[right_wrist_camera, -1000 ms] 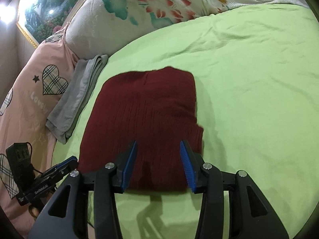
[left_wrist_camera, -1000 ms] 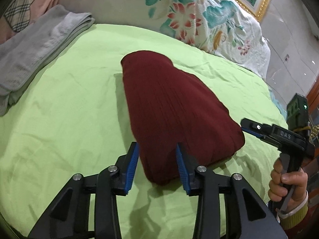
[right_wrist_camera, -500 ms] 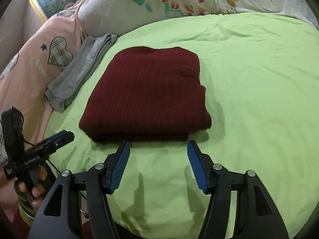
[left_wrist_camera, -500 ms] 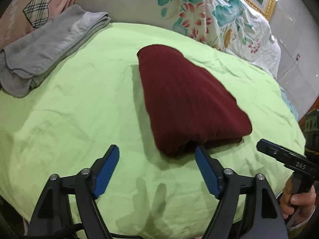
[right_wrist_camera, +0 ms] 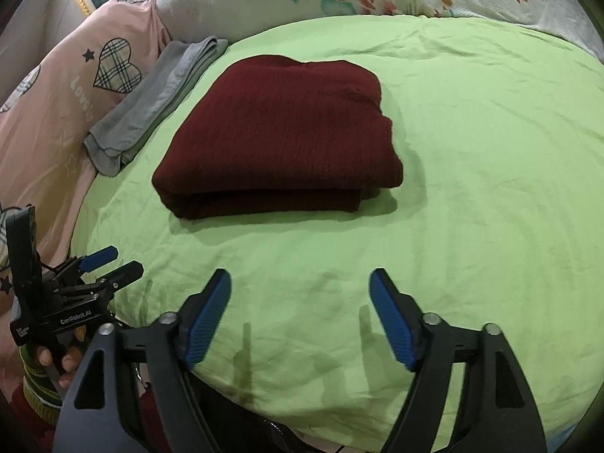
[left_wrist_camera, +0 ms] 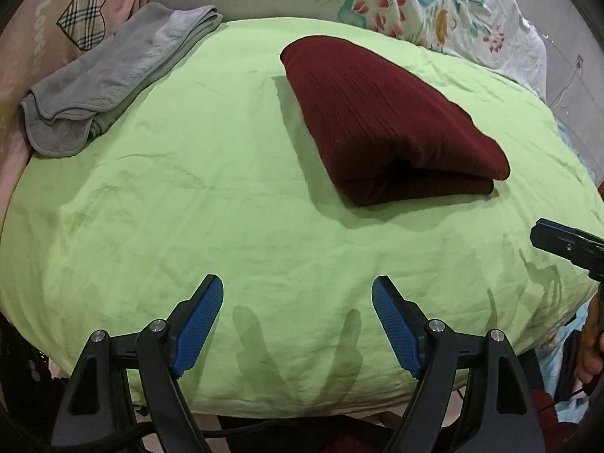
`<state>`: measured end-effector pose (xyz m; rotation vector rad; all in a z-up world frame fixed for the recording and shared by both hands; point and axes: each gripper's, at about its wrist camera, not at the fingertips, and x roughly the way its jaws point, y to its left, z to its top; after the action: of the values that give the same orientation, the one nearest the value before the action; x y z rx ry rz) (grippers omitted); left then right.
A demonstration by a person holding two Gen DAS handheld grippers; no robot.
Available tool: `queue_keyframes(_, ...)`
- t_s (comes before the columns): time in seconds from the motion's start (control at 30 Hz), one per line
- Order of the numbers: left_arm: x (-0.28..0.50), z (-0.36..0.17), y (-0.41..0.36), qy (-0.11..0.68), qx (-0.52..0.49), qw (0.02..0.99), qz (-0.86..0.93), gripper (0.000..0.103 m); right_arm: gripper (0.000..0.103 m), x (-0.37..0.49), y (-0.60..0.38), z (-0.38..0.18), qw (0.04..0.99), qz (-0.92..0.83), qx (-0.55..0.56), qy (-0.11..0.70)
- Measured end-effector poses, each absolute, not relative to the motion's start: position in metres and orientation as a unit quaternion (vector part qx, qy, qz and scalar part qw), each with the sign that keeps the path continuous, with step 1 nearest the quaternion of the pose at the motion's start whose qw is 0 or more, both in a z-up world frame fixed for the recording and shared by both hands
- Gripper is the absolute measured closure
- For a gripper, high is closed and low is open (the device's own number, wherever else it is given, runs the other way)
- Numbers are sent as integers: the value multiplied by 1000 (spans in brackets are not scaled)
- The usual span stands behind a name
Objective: Fold large clothes
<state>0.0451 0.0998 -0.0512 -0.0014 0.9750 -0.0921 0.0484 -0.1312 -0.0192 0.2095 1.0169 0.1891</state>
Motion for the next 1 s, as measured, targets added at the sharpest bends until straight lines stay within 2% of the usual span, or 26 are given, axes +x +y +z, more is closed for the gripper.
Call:
queue_keyframes(0.53,43,-21,89,462,50,885,-14,21,23,36,-123,-14,865,99,58,489)
queue_keyframes(1.0,46,20,80,422,77,903,-4,21,23,37,-120,23,878,120,33,462)
